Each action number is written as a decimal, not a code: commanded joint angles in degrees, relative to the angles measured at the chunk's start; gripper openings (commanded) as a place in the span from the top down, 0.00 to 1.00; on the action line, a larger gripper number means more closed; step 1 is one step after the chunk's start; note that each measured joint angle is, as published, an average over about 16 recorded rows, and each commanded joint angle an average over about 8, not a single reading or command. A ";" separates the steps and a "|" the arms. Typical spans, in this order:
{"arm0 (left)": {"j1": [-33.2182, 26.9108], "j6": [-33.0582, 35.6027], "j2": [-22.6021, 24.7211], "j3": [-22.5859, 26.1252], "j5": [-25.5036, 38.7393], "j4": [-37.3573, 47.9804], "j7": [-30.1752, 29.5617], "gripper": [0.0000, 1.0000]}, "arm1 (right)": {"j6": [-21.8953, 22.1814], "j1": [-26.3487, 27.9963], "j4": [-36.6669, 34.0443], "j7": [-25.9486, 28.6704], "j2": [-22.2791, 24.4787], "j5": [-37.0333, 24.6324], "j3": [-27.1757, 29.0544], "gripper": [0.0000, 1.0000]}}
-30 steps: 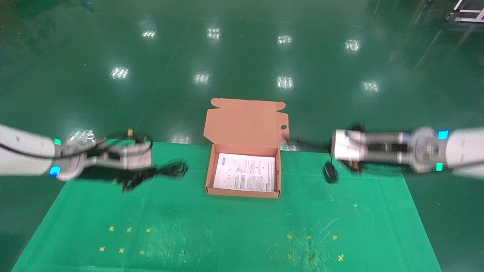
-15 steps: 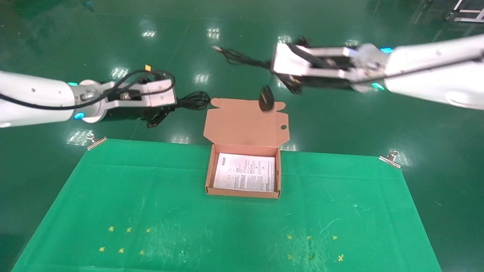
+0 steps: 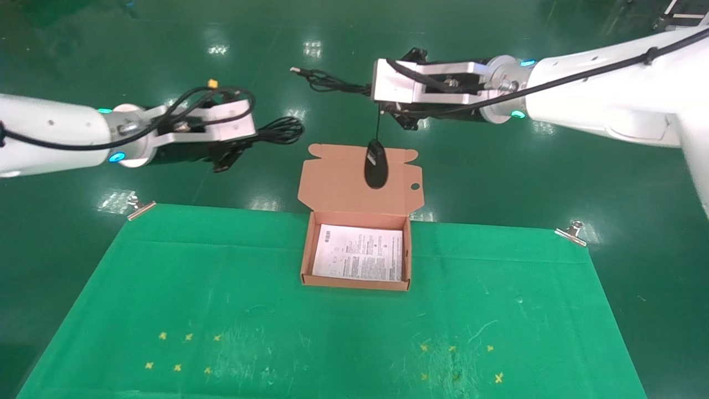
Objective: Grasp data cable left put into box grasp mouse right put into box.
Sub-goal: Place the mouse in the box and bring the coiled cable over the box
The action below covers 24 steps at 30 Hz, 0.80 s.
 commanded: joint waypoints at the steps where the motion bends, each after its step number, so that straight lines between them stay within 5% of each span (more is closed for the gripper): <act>1: 0.24 0.08 -0.41 0.02 0.09 0.13 0.03 1.00 | -0.05 -0.30 -0.09 -0.16 -0.23 0.17 0.00 1.00; 14: 2.31 2.71 -5.17 1.33 5.91 -3.14 -5.31 1.00 | 0.82 -2.70 -7.69 -4.69 -3.82 1.71 -1.34 1.00; 24: 2.84 5.04 -7.38 1.65 9.48 -5.79 -10.52 1.00 | 1.31 -6.44 -7.19 -3.76 -4.73 6.88 -5.81 1.00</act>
